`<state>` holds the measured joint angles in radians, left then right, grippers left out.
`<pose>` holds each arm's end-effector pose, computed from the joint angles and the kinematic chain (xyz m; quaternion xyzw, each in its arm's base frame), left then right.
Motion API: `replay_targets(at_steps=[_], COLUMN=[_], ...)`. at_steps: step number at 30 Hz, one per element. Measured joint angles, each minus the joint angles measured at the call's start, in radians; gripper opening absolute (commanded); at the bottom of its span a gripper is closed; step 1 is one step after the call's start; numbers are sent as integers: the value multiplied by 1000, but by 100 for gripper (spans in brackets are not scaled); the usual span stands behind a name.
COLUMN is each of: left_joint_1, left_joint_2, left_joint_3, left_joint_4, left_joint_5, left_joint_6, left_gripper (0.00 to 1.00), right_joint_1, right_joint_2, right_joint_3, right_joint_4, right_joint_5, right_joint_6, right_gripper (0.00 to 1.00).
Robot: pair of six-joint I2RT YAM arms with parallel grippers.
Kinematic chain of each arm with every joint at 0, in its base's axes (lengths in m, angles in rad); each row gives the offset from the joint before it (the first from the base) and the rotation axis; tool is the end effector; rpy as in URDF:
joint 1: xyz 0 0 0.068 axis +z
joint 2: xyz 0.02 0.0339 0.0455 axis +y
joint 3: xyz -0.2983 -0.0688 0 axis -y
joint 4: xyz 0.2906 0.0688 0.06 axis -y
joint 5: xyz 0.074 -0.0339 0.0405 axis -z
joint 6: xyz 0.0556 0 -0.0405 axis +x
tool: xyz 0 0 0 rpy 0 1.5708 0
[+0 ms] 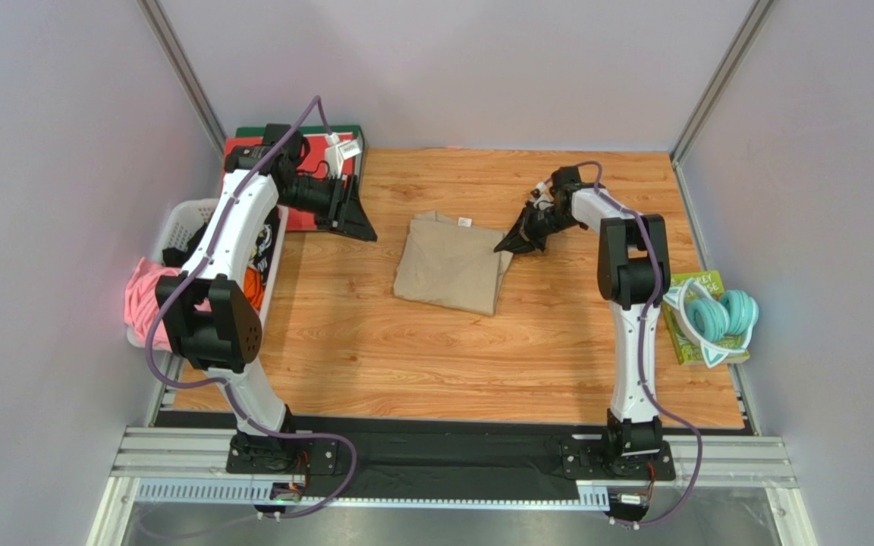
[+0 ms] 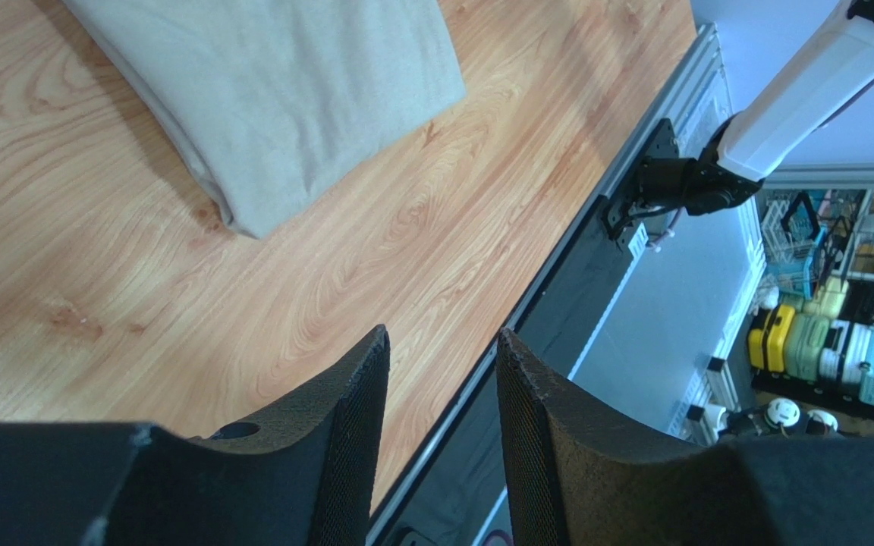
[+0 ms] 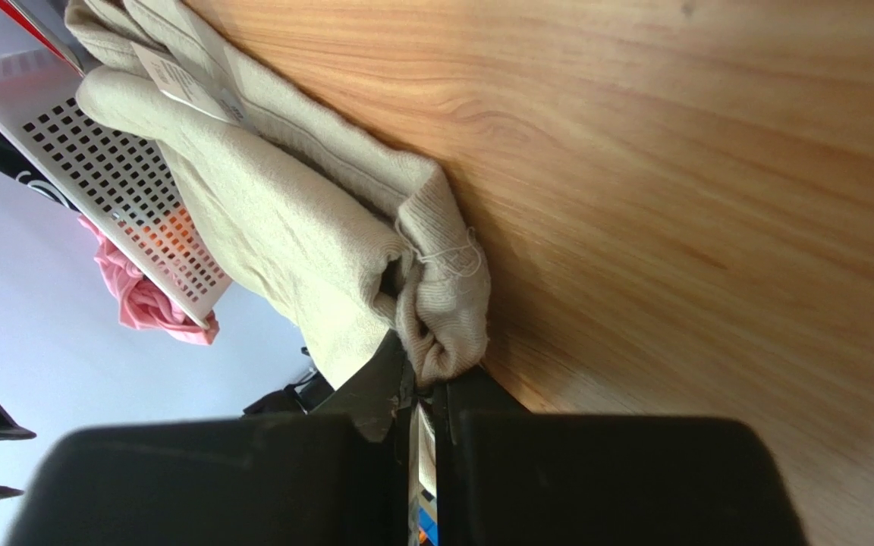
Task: Fold and stack the t-shirts
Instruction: Neatly place the folded tshirt to the corner
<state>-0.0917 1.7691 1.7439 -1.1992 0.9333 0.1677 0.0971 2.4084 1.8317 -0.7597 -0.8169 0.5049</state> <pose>0.4013 -0.0818 0.3579 0.1907 0.8623 -0.4370 0.1706 0.5375 0.0931 0.0960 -0.1391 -0.9020 -0.4085 0.0145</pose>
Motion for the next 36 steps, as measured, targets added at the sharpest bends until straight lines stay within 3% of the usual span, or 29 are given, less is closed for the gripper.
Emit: replay_targets(at_steps=[11, 18, 26, 36], left_joint_1=[0, 0, 1, 9], left_joint_2=[0, -7, -10, -25], left_joint_3=[0, 0, 0, -2], left_joint_4=[-16, -27, -35, -46], left_joint_5=[-10, -33, -34, -34], left_joint_6=[21, 37, 47, 66], left_gripper=[47, 47, 47, 47], right_joint_1=[-25, -199, -384, -446], right_joint_2=[85, 69, -123, -332], right_joint_3=[167, 174, -10, -254], right_joint_4=[-8, 29, 94, 151], right_joint_5=[43, 161, 419, 584], right_joint_6=[75, 208, 334, 445], right_gripper=[0, 0, 0, 0])
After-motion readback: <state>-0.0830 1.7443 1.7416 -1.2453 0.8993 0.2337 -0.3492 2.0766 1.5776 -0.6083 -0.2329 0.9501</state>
